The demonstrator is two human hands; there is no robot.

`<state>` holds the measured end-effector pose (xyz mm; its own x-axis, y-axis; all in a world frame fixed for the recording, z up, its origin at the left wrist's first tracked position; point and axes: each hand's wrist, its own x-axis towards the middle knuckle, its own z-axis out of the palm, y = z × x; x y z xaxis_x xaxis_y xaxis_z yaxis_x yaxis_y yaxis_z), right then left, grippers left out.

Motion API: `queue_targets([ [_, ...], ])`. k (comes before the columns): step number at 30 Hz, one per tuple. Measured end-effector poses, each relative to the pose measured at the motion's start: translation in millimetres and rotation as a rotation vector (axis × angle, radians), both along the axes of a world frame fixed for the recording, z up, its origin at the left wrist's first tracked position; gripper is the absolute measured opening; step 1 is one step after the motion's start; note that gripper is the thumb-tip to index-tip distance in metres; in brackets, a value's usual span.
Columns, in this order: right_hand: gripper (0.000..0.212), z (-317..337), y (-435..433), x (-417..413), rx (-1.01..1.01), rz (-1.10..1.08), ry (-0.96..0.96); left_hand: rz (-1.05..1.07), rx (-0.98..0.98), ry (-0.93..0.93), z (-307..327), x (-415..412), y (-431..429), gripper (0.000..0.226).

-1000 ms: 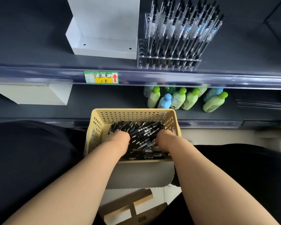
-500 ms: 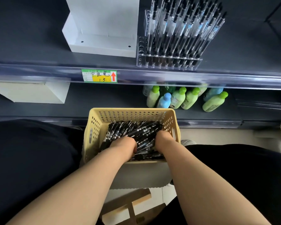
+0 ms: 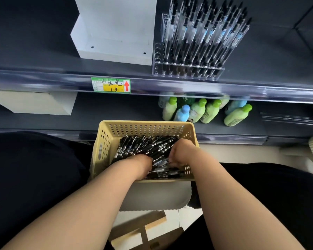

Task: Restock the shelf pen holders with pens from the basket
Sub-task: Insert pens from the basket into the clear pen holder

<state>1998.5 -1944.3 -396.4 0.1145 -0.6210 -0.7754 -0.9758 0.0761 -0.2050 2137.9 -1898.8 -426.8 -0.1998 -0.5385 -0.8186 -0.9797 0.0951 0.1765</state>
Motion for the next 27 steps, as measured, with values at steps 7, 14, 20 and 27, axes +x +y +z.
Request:
queue_targets([
  [7, 0.007, 19.1, -5.3, -13.9, -0.145, -0.155, -0.182, 0.107, -0.183, 0.2, 38.1, 24.2, -5.4, 0.028],
  [14, 0.005, 73.6, -6.5, -3.5, -0.422, -0.137, -0.412, 0.235, -0.485, 0.378, 105.5, 35.5, -12.8, 0.016],
  [20, 0.006, 128.6, -5.2, 10.6, -0.638, -0.171, -0.578, 0.392, -0.674, 0.554, 151.2, 37.3, -23.1, 0.007],
  [27, 0.015, 192.9, -25.4, 13.0, -0.943, -0.279, -0.844, 0.585, -0.996, 0.806, 208.7, 48.5, -56.3, 0.015],
])
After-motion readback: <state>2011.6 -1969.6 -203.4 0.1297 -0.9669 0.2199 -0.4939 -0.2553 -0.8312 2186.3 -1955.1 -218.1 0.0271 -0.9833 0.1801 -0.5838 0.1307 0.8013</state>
